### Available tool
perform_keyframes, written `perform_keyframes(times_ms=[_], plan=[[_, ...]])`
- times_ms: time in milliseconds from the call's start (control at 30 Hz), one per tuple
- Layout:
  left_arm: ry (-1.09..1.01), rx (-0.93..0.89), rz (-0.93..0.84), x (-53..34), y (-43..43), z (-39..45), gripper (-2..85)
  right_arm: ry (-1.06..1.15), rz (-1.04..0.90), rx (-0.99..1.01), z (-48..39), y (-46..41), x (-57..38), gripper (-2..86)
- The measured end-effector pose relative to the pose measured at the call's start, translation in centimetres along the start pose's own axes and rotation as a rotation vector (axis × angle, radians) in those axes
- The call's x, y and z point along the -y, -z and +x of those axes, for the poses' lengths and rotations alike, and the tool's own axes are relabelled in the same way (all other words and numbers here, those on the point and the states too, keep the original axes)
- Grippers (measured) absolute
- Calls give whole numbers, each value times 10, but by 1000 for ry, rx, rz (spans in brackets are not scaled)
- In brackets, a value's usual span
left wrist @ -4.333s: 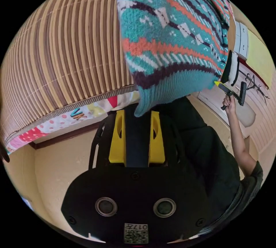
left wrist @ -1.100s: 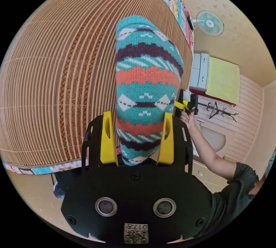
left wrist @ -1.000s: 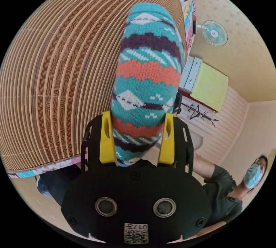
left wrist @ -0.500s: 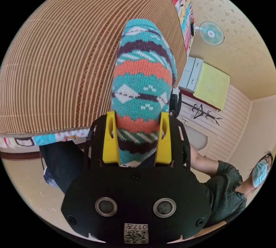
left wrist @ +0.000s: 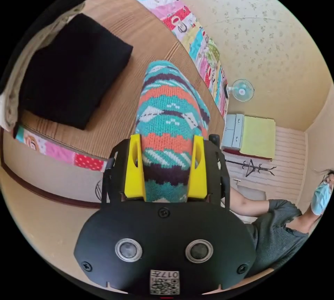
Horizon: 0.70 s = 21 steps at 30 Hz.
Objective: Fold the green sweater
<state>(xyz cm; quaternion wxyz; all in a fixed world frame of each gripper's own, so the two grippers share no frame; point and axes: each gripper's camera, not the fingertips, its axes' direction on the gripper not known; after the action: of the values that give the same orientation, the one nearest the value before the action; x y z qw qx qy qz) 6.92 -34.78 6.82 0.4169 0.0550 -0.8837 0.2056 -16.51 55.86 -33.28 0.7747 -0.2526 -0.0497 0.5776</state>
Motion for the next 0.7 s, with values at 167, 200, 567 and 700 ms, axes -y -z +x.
perform_keyframes(times_ms=[167, 200, 567, 700], plan=[[129, 265, 414, 27, 141, -37, 121, -87, -16, -165, -25, -105, 113, 127], [126, 277, 451, 24, 150, -38, 118, -126, -69, -239, -22, -125, 130, 108], [196, 355, 21, -6, 26, -125, 131, -381, -254, -434, 52, -53, -70, 10], [340, 249, 97, -12, 23, -134, 114, -783, 73, -418, 52, 58, -268, 6]])
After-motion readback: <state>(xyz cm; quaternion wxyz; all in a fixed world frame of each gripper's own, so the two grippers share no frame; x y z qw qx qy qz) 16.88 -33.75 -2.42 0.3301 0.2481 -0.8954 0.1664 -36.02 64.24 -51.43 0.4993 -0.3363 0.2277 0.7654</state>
